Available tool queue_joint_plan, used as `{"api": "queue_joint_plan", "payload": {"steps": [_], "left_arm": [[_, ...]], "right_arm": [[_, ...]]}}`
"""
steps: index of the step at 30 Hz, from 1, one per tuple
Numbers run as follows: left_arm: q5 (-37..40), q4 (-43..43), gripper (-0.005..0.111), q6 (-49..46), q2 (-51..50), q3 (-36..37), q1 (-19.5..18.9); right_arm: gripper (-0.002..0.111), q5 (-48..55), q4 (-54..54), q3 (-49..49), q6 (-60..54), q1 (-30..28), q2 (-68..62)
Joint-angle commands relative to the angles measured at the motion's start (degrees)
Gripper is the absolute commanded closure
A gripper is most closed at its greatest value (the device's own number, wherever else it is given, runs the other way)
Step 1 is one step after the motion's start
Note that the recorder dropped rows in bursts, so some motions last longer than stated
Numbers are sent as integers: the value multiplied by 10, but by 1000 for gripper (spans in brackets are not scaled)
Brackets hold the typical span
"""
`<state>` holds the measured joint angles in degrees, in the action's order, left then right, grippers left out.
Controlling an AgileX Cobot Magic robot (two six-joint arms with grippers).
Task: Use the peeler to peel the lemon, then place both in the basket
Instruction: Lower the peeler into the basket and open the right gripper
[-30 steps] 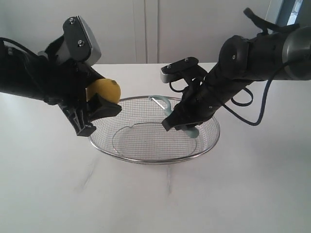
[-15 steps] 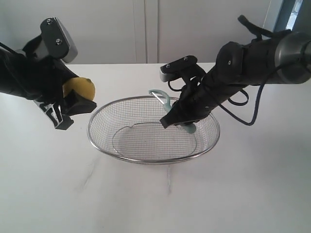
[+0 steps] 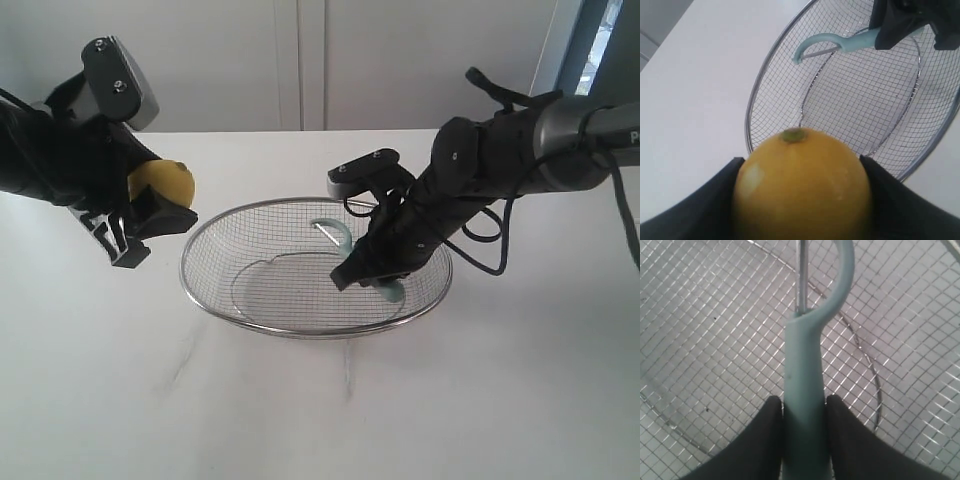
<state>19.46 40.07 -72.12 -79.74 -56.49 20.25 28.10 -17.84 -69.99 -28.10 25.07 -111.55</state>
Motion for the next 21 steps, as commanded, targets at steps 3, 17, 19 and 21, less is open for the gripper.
{"api": "queue_joint_plan", "payload": {"steps": [3, 17, 19, 21], "left_arm": [[6, 9, 107, 4, 3, -1, -1], [-3, 9, 107, 3, 3, -1, -1], [-5, 9, 107, 2, 3, -1, -1], [-6, 9, 107, 2, 3, -1, -1]], "right_arm": [[108, 0, -1, 1, -2, 0, -14], [72, 2, -1, 1, -2, 0, -16], [67, 4, -1, 1, -2, 0, -11], [64, 4, -1, -2, -2, 0, -1]]}}
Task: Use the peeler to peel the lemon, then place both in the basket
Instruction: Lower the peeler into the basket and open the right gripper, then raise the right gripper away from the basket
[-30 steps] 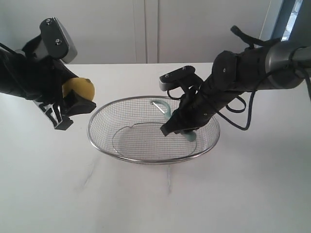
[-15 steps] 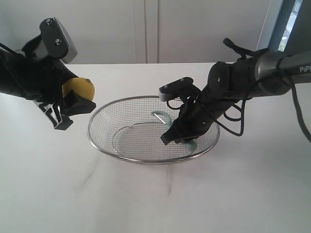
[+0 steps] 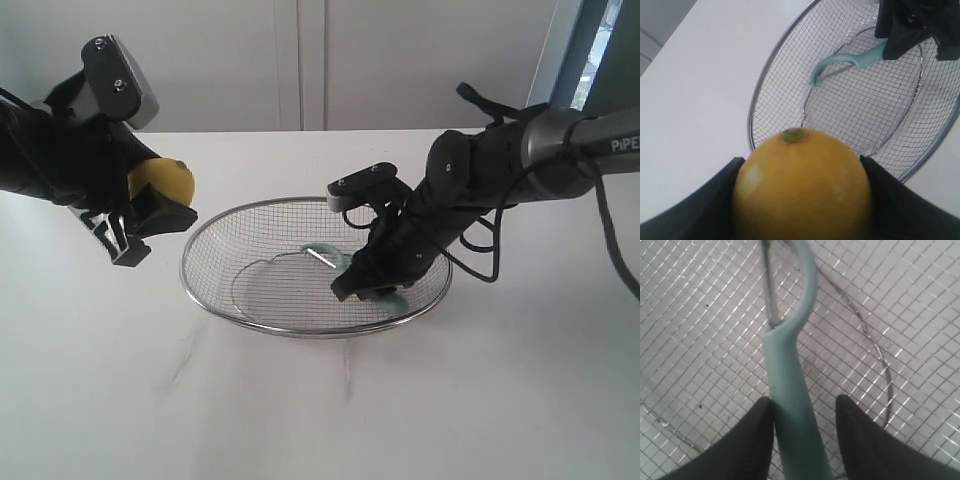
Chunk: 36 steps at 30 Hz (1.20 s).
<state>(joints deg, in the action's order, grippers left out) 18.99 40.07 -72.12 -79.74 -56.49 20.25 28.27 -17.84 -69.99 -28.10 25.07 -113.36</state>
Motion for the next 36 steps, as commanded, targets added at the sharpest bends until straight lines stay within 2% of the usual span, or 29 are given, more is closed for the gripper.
{"api": "queue_joint_plan", "payload": {"steps": [1, 12, 19, 22, 30, 36], "left_arm": [[-1, 9, 107, 2, 3, -1, -1], [-1, 9, 107, 2, 3, -1, -1], [-1, 9, 107, 2, 3, -1, -1], [1, 9, 107, 3, 3, -1, -1], [20, 9, 107, 3, 3, -1, -1], [52, 45, 107, 4, 3, -1, -1]], "right_arm": [[63, 2, -1, -2, -2, 0, 22], [63, -4, 5, -2, -2, 0, 139], [65, 67, 73, -2, -2, 0, 250], [73, 128, 90, -2, 10, 0, 291], [108, 276, 164, 17, 90, -17, 375], [108, 329, 166, 69, 93, -39, 450]]}}
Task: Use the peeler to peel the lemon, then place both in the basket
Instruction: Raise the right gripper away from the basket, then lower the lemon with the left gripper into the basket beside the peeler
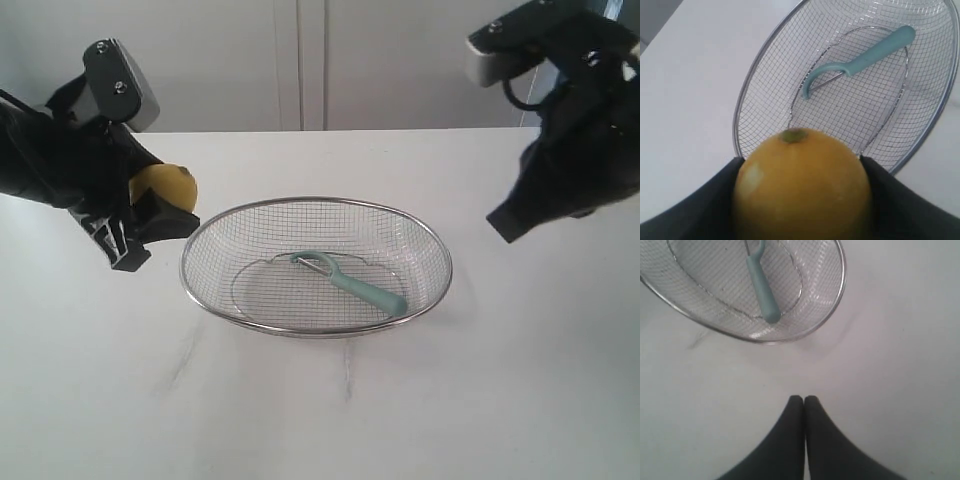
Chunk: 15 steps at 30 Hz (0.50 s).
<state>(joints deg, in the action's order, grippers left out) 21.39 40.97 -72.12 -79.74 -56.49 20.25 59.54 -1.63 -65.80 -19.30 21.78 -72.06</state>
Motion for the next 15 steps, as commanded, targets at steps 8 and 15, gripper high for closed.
{"api": "queue_joint_plan", "payload": {"steps": [8, 15], "left_arm": [[56, 39, 107, 111, -64, -95, 21], [229, -393, 107, 531, -249, -327, 116]], "right_arm": [[108, -23, 3, 52, 61, -6, 88], [108, -24, 3, 52, 61, -6, 89]]}}
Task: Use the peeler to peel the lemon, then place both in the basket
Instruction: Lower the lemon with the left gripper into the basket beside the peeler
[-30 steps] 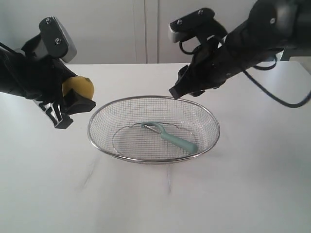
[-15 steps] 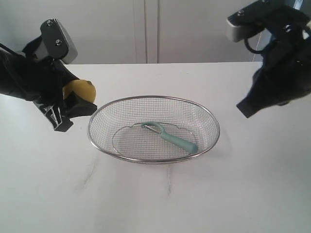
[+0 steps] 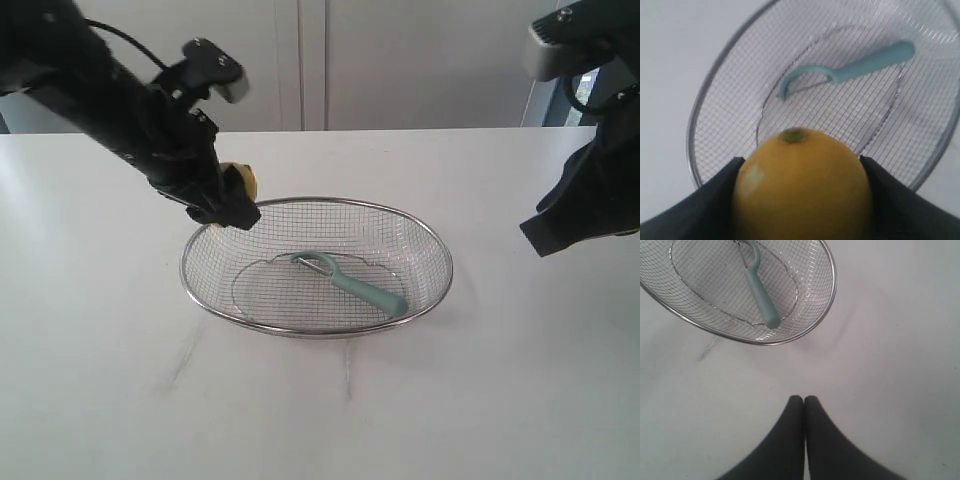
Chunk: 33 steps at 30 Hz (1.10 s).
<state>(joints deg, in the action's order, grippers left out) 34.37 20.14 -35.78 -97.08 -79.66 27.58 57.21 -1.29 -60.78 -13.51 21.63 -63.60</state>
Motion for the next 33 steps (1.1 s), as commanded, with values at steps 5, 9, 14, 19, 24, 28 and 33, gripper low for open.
{"api": "queue_joint_plan", "payload": {"steps": [5, 9, 14, 19, 24, 28, 33], "left_arm": [[93, -198, 107, 209, -158, -185, 80], [75, -201, 107, 209, -186, -188, 79], [72, -201, 107, 208, -219, -188, 79], [72, -201, 107, 208, -229, -188, 79], [72, -204, 107, 206, -241, -188, 79], [73, -207, 107, 206, -252, -188, 79], [72, -207, 100, 206, -254, -188, 79]], "right_arm": [[108, -1, 0, 2, 4, -4, 4], [108, -1, 0, 2, 4, -4, 4], [108, 0, 0, 2, 5, -4, 4], [108, 0, 0, 2, 7, -4, 4], [108, 0, 0, 2, 7, -4, 4], [108, 0, 0, 2, 7, -4, 4], [108, 0, -1, 2, 7, -4, 4]]}}
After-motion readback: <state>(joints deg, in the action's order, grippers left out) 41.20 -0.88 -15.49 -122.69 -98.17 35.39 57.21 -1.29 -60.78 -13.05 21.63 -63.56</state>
